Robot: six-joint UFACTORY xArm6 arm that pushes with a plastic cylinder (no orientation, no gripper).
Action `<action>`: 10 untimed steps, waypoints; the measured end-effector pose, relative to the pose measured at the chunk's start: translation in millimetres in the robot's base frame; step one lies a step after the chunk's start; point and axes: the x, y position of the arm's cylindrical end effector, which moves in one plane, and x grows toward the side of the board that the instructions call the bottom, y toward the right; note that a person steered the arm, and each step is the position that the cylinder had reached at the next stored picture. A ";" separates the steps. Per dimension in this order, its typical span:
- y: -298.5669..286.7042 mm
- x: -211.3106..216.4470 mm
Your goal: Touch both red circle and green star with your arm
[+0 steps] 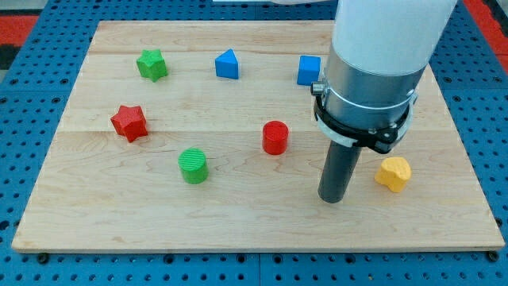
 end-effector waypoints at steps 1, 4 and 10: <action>0.0 0.0; -39.9 -71.0; -247.8 -192.1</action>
